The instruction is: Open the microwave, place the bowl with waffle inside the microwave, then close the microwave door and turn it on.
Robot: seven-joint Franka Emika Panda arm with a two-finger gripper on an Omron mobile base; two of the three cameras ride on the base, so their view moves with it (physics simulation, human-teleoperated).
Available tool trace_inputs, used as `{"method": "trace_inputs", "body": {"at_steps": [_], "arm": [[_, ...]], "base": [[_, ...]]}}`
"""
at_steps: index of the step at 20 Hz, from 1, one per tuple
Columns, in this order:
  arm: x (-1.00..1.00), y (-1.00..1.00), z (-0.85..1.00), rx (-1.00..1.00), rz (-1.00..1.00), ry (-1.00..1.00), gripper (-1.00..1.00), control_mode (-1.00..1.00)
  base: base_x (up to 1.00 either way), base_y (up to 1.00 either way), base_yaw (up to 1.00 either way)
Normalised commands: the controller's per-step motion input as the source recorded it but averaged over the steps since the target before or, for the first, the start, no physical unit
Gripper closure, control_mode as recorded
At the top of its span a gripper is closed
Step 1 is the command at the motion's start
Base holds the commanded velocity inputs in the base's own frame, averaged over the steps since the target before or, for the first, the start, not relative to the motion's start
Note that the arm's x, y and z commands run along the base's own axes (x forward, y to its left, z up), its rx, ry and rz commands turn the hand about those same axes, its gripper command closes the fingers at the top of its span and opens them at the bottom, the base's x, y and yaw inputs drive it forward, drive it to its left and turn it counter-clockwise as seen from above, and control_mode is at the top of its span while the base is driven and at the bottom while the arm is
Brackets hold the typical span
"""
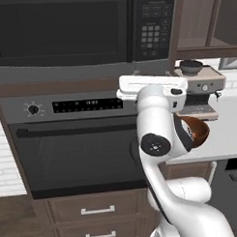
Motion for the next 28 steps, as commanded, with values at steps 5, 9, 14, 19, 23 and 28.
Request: {"method": "trace_inputs", "body": {"at_steps": [5,9,14,19,23,28], "arm": [[0.05,0.08,0.48,0.0,0.0,0.14,-1.0,-1.0],[0.09,0.06,0.29,0.0,0.0,0.15,-1.0,-1.0],[0.28,-0.04,0.0,0.03,0.0,0.09,-1.0,-1.0],[0.63,-0.03,0.0,0.03,0.01,0.19,-1.0,-1.0],[0.67,0.0,0.0,0.03,0.01,0.16,-1.0,-1.0],[0.67,0.01,0.0,0.0,0.0,0.14,-1.0,-1.0]], "base": [[0.0,0.0,0.0],[0.0,0.0,0.0],[0.0,0.0,0.0],[0.0,0.0,0.0],[0.0,0.0,0.0],[0.0,0.0,0.0]]}}
